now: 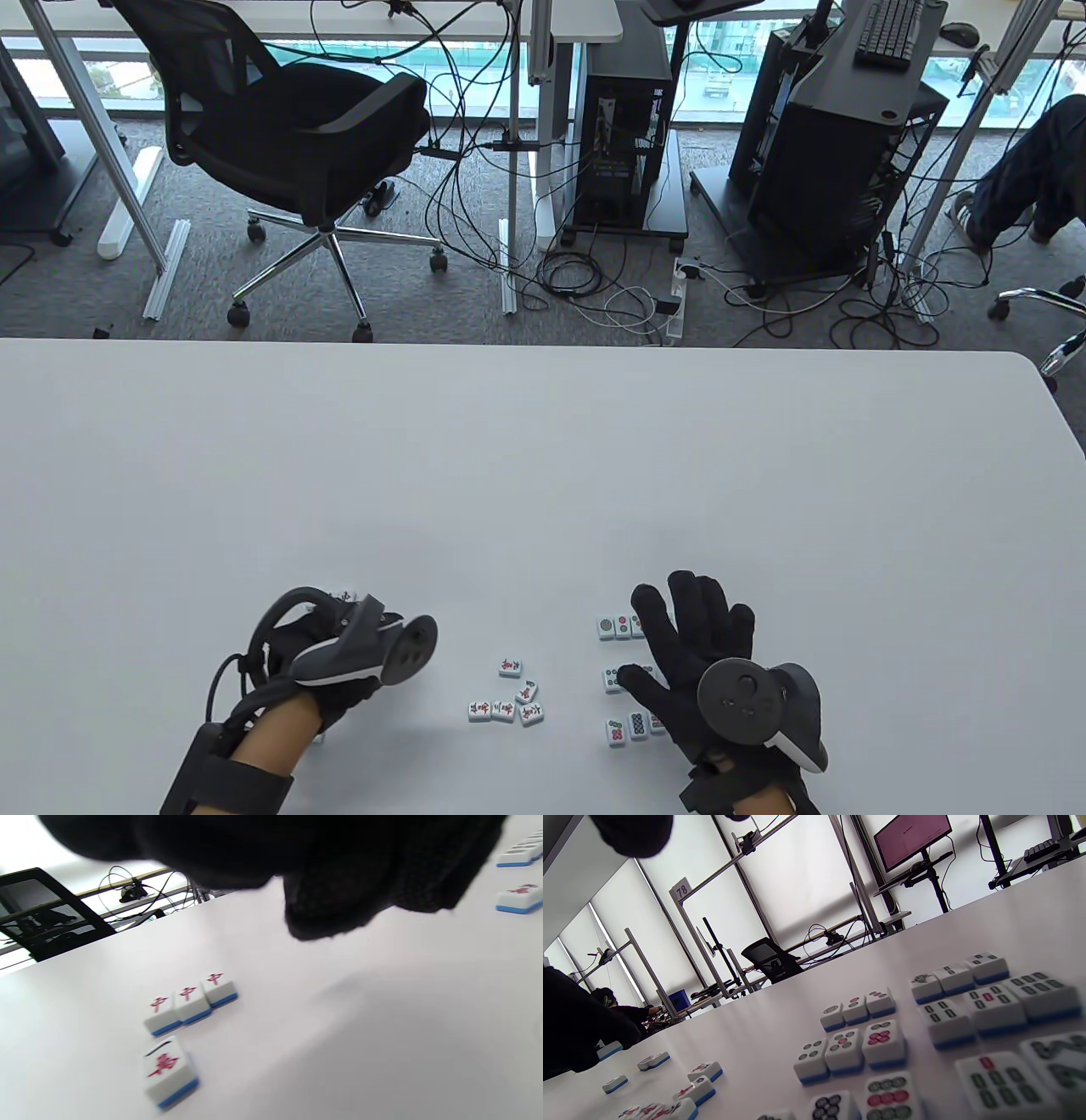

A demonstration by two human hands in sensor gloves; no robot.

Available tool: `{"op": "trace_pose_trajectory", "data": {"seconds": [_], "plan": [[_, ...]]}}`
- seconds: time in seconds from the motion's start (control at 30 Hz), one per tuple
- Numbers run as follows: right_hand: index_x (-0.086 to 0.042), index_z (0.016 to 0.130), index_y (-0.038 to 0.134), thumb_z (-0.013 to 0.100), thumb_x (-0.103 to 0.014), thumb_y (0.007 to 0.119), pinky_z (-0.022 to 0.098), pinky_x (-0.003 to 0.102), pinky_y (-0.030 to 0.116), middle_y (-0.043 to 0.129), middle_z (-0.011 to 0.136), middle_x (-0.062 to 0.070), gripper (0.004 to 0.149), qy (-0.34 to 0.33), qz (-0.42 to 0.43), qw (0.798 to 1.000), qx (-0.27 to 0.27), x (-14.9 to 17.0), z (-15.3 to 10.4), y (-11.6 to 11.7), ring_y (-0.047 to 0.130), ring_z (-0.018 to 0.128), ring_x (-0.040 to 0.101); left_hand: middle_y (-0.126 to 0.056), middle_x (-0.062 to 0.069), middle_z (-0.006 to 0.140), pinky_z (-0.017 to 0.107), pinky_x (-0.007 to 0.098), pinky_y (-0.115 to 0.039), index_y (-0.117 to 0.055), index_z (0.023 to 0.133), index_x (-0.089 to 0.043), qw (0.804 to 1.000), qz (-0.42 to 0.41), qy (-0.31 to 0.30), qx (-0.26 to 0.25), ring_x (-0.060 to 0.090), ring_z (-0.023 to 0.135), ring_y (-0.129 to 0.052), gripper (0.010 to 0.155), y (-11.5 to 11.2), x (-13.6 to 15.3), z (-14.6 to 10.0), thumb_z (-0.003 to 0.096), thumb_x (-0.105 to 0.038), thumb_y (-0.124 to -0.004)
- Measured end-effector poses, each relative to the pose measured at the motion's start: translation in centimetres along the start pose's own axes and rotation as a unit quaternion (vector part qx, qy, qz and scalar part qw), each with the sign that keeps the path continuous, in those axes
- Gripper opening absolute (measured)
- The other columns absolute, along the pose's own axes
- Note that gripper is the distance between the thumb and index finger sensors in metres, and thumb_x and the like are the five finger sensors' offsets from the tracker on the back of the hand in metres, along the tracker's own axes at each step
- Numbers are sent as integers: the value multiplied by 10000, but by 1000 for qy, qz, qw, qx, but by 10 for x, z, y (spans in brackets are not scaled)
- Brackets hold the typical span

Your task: Mahjong suit sorting

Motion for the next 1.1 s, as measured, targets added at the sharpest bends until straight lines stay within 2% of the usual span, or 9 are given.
{"op": "trace_pose_trajectory", "data": {"seconds": [0.07, 0.17, 0.43, 0.63, 1.1], "plan": [[-375, 1114, 201, 528, -619, 595, 712, 701, 113, 84, 1185, 116, 748, 0, 0, 1000, 0, 0, 0, 0, 52, 1047, 423, -1007, -163, 316, 271, 387, -858, -851, 795, -202, 1000, -10, 27, 6, 100, 134, -968, 596, -4, 21, -4, 284, -505, -881], [-374, 1114, 202, 528, -619, 595, 712, 700, 115, 86, 1185, 117, 747, 2, -2, 1000, 0, 0, 0, 0, 54, 1047, 423, -1005, -160, 303, 264, 384, -857, -854, 793, -204, 998, -11, 48, 23, 97, 121, -960, 595, -17, 36, -8, 280, -505, -886], [-374, 1114, 203, 527, -618, 596, 711, 701, 116, 87, 1185, 118, 748, 5, -5, 1000, -5, 1, 0, 1, 56, 1046, 426, -1002, -158, 293, 256, 381, -859, -860, 786, -210, 997, -5, 70, 37, 94, 109, -954, 590, -48, 46, -2, 278, -508, -887], [-373, 1115, 206, 527, -619, 596, 711, 701, 116, 90, 1186, 118, 747, 7, -5, 1000, -5, 1, 0, 1, 56, 1048, 424, -1000, -162, 300, 259, 381, -859, -856, 792, -213, 996, 0, 83, 23, 93, 114, -955, 587, -50, 48, 3, 284, -506, -883], [-373, 1116, 206, 528, -619, 596, 711, 701, 117, 91, 1186, 117, 748, 8, -3, 1000, -6, 1, 1, 0, 59, 1048, 424, -998, -171, 295, 246, 376, -856, -856, 784, -216, 994, 24, 97, 35, 88, 103, -949, 586, -58, 46, 7, 280, -513, -883]]}}
Point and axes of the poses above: the tracker on the back of each hand, its own x axis roughly to the little-finger side, its own z axis roughly from the wrist to the fingertips, y = z × x, the point moved 4 cm from there along z, roughly from the wrist to the fingertips
